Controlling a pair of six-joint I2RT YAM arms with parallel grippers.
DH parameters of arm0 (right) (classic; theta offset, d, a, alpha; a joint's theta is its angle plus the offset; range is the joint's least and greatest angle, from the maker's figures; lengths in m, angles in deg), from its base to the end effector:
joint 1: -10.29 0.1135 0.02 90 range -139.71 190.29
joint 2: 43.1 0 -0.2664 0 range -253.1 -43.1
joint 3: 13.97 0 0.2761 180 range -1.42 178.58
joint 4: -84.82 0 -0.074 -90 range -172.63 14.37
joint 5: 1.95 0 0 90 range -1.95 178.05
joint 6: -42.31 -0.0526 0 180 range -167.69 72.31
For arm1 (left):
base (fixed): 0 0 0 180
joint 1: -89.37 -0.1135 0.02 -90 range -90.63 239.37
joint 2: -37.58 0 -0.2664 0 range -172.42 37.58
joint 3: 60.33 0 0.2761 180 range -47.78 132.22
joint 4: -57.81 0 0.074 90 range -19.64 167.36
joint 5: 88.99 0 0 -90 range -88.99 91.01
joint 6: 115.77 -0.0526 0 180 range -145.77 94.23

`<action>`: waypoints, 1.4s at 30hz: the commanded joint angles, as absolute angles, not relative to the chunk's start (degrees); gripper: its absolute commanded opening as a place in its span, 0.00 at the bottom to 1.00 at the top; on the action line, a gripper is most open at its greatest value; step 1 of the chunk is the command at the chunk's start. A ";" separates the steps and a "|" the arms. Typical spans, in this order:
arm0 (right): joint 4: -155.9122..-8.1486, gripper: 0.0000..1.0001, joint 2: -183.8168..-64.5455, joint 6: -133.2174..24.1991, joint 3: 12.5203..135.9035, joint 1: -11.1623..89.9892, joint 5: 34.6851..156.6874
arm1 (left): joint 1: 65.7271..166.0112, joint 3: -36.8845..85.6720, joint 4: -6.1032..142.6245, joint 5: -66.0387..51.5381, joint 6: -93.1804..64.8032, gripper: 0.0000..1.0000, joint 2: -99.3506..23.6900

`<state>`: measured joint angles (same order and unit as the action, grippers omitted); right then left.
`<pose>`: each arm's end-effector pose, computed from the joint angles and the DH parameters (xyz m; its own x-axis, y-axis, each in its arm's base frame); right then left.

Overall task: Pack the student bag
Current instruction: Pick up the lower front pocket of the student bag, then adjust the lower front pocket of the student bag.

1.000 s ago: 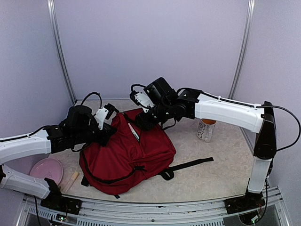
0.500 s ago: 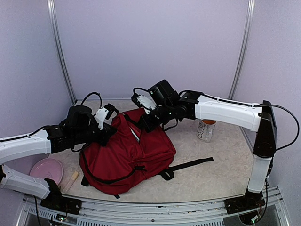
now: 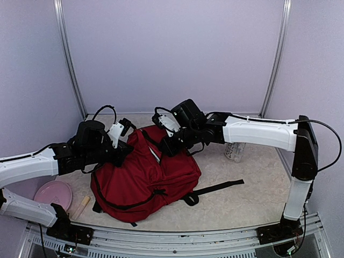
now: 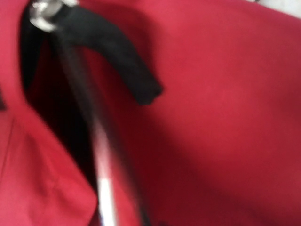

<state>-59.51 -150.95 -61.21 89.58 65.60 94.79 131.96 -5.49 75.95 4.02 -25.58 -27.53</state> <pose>0.2645 0.3930 0.2653 -0.5583 -0.3987 -0.7275 -0.7582 0.6011 0.2525 0.2160 -0.1948 0.2457 -0.3524 0.3194 -0.8796 0.6406 0.7675 0.0221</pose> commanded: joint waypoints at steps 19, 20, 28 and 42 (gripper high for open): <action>-70.08 0.00 -132.14 -54.06 85.27 64.83 81.06 | 129.94 9.50 66.21 -0.03 -24.52 0.00 -36.56; -70.02 0.00 -132.13 -54.06 84.73 64.18 81.19 | 129.32 9.94 66.87 -0.01 -23.62 0.00 -38.13; -69.23 0.00 -132.10 -52.42 82.90 59.48 80.72 | 128.84 8.15 78.91 7.63 -17.04 0.98 -38.73; -75.67 0.00 -133.85 -46.37 78.82 54.04 98.86 | 123.87 -7.46 101.85 17.11 21.11 0.99 -23.70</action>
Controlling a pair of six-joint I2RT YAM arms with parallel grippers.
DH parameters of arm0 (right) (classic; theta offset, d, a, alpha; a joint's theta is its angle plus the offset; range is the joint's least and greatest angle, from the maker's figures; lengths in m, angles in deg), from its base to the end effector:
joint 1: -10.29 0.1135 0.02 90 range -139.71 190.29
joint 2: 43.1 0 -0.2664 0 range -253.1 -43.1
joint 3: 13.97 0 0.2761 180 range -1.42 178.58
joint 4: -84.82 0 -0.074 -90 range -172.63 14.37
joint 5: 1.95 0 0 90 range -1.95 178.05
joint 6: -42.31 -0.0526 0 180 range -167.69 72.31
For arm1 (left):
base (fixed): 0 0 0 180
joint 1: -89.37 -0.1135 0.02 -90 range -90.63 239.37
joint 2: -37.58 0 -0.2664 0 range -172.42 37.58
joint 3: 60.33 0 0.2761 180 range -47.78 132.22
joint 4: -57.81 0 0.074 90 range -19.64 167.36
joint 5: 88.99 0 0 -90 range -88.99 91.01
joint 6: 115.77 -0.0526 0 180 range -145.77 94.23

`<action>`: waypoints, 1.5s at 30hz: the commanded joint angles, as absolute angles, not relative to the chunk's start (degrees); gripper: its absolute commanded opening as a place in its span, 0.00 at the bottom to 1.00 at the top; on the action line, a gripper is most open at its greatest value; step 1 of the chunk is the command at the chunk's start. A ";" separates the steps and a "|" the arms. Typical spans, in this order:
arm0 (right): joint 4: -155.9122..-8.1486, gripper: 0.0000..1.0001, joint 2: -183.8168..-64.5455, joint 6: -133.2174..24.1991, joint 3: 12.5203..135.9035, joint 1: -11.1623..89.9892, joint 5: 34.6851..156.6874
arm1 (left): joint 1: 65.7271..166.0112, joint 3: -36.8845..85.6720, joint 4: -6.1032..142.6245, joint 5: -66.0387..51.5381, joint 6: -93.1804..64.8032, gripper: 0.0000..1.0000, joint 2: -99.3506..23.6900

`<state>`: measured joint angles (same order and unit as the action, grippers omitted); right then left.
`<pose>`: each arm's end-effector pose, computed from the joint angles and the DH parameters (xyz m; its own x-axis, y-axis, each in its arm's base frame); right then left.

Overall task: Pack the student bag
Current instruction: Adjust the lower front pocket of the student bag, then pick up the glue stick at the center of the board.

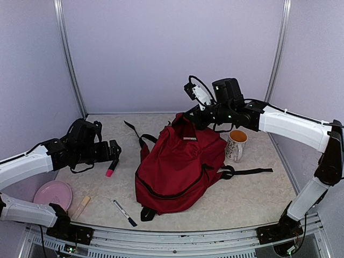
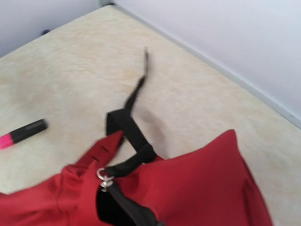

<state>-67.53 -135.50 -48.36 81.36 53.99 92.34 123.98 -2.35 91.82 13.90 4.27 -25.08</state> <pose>0.3022 0.2942 0.3409 -0.3109 -0.2810 -0.9079 -0.7345 0.6773 0.0419 0.2294 -0.1440 0.2493 -0.6508 -0.1438 -0.7455 0.0977 0.9579 -0.2700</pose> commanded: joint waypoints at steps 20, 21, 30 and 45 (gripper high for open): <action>-81.04 0.00 -130.64 -45.30 69.28 53.24 107.90 | 117.18 -3.72 91.03 21.81 8.02 0.95 -51.22; -81.19 0.00 -130.69 -45.38 69.15 53.26 107.91 | 116.76 -3.21 90.19 20.86 7.03 0.95 -52.67; -80.41 0.00 -130.60 -46.02 69.20 53.24 107.16 | 116.54 1.33 90.69 16.11 3.01 0.57 -62.81; -78.80 0.00 -130.98 -47.00 71.03 53.22 106.78 | 116.52 0.36 89.18 13.32 2.01 0.08 -60.12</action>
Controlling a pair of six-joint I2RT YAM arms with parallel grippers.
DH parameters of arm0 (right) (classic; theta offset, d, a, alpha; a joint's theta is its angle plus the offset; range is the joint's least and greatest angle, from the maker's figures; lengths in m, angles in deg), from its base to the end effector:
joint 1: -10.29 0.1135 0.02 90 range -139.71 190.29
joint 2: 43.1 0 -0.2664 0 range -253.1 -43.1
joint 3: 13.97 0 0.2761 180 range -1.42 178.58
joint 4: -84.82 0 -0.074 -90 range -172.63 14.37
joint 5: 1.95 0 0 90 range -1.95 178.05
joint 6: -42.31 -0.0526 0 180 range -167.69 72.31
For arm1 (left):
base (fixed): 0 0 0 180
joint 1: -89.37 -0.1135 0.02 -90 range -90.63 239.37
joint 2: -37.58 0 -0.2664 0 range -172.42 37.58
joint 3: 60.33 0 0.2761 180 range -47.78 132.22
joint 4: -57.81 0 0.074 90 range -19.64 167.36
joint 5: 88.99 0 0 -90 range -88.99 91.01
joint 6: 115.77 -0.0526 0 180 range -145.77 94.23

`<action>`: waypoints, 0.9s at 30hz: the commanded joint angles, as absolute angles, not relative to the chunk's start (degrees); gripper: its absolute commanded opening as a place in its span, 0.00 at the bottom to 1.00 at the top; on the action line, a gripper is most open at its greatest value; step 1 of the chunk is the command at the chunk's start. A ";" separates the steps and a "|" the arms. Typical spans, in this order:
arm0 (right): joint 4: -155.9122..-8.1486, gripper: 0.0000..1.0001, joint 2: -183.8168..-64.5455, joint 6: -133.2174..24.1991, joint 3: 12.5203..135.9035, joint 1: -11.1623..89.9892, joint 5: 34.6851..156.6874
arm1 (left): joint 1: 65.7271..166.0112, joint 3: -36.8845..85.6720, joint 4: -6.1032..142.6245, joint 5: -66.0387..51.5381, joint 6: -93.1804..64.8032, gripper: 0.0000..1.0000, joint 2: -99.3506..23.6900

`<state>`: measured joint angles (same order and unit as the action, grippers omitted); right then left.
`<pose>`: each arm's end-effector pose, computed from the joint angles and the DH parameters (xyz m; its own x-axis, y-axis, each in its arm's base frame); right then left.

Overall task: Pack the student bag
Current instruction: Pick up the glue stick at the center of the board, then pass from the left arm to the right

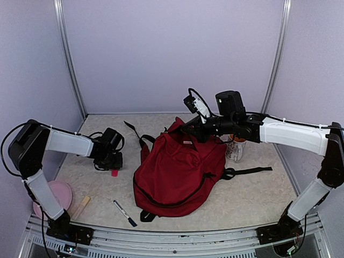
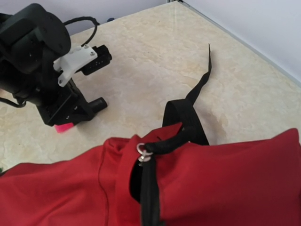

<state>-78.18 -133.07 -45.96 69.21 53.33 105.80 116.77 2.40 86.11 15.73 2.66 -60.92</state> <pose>0.2869 0.2899 0.2972 -0.2689 -0.2905 -0.9183 -0.8624 0.4971 0.0953 0.3062 -0.1437 0.1033 -0.8671 -0.0692 -0.4933 -0.0755 0.9971 -0.0072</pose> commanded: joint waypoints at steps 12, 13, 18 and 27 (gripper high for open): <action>-78.42 0.37 -128.46 -46.94 71.74 53.19 111.94 | 126.48 0.17 83.48 27.96 -5.09 0.00 -38.98; -79.36 0.40 -127.99 -47.08 71.58 53.26 113.63 | 129.67 0.28 81.73 30.08 -7.99 0.00 -37.06; -90.69 0.50 -126.77 -55.26 69.21 53.79 122.02 | 145.97 -1.65 66.48 37.51 -20.56 0.00 -28.62; -105.50 0.64 -133.17 -66.40 72.41 60.65 120.66 | 160.17 -1.42 47.13 48.44 -36.10 0.00 -28.81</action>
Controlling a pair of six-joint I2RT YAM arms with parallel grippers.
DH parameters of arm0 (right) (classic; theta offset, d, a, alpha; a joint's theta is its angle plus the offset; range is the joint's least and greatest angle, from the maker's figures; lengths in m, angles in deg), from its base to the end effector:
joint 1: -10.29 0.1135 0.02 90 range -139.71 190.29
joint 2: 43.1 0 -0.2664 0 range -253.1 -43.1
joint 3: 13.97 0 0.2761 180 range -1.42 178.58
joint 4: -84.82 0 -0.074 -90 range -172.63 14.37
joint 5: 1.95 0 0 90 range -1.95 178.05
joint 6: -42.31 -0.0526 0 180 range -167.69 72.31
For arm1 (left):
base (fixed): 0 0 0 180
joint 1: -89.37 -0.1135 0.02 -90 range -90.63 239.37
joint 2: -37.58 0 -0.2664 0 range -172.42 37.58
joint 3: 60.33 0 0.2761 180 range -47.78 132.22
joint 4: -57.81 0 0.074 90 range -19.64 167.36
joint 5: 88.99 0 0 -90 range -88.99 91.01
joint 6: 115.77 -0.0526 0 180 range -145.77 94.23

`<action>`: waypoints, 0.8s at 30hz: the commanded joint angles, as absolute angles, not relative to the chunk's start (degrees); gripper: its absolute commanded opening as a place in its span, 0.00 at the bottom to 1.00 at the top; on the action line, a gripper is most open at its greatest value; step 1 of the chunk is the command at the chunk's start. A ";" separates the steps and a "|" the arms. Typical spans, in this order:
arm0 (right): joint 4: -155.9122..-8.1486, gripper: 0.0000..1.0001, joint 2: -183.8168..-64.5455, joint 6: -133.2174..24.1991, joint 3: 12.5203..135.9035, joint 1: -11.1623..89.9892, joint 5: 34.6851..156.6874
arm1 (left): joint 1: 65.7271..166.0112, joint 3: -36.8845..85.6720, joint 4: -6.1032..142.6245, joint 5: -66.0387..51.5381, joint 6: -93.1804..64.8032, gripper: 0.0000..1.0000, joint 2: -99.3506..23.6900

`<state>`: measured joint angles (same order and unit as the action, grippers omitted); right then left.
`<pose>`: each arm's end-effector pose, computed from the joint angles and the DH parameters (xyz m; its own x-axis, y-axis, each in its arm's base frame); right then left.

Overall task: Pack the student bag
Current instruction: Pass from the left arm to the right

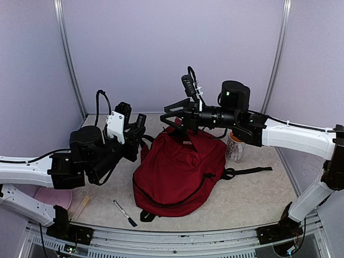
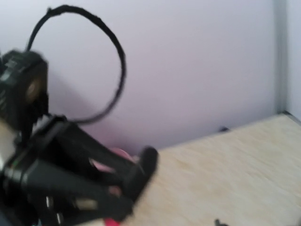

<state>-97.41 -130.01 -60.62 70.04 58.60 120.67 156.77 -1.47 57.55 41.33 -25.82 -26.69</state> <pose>0.2447 0.3173 0.3642 -0.2285 0.0268 -0.9732 -0.9607 0.1556 0.2299 0.1440 -0.2573 0.3172 -0.0341 0.0836 -0.9959 0.4563 0.8879 0.0590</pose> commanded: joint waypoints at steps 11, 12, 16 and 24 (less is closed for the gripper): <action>-103.56 0.58 -139.28 -66.84 77.92 63.20 121.09 | 161.25 -0.27 43.77 45.41 -39.25 0.00 -31.79; -103.16 0.57 -139.59 -66.85 78.26 63.15 120.98 | 161.22 -0.40 43.76 45.24 -39.22 0.00 -31.71; -101.63 0.54 -140.91 -66.92 79.37 63.17 120.45 | 161.22 -0.40 43.57 44.85 -39.82 0.00 -31.74; -100.73 0.06 -142.00 -67.33 80.60 63.15 123.91 | 161.26 -0.34 43.12 45.15 -40.84 0.00 -32.56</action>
<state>-101.67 -141.14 -67.79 79.07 62.73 122.63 160.81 -1.45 45.46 46.24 -39.81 -32.18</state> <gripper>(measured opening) 0.131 0.256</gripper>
